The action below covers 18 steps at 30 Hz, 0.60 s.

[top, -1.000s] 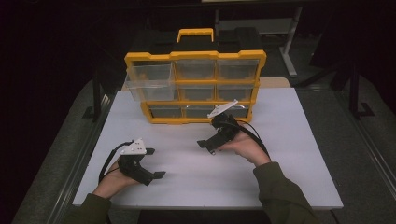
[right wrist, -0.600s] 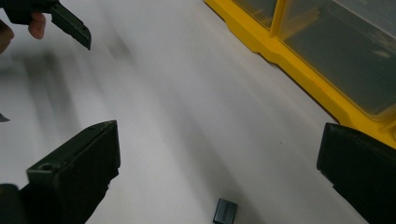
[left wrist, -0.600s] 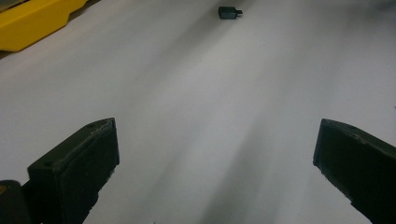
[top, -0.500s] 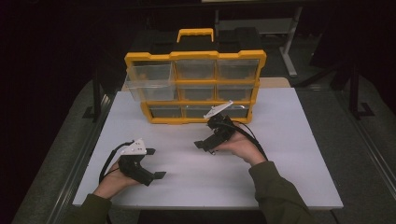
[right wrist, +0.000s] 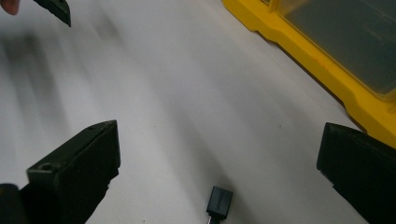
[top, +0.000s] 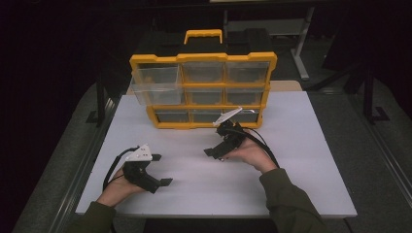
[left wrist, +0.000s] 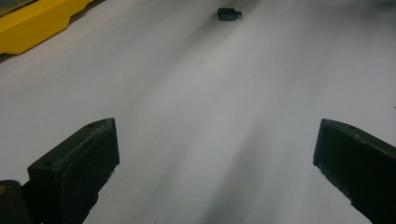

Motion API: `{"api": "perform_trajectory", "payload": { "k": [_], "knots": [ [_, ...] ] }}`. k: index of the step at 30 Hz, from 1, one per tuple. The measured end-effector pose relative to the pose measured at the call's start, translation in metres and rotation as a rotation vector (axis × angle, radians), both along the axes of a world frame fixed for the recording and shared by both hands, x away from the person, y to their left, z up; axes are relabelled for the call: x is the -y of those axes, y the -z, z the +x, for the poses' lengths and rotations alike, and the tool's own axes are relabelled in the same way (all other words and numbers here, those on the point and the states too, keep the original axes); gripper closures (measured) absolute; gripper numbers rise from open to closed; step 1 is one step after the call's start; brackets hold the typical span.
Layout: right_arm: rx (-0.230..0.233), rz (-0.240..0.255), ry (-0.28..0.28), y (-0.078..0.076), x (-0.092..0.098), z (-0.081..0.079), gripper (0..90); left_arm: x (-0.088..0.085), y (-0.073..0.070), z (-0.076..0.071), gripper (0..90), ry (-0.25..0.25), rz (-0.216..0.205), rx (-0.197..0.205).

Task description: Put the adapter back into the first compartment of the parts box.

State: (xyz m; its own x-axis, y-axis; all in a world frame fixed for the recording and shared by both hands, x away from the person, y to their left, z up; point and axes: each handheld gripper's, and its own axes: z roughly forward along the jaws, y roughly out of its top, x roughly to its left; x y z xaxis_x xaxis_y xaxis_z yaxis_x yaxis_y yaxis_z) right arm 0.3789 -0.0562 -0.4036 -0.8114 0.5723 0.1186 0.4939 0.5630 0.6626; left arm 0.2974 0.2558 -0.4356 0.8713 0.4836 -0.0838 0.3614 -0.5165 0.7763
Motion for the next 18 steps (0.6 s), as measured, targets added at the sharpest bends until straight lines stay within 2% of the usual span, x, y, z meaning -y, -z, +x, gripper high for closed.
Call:
{"api": "perform_trajectory", "payload": {
  "k": [18],
  "knots": [
    [-0.024,-0.051,0.001,0.017,0.000,0.000,0.0,0.000,0.001,-0.001,0.0,0.001,0.009,0.003]
  ]
}}
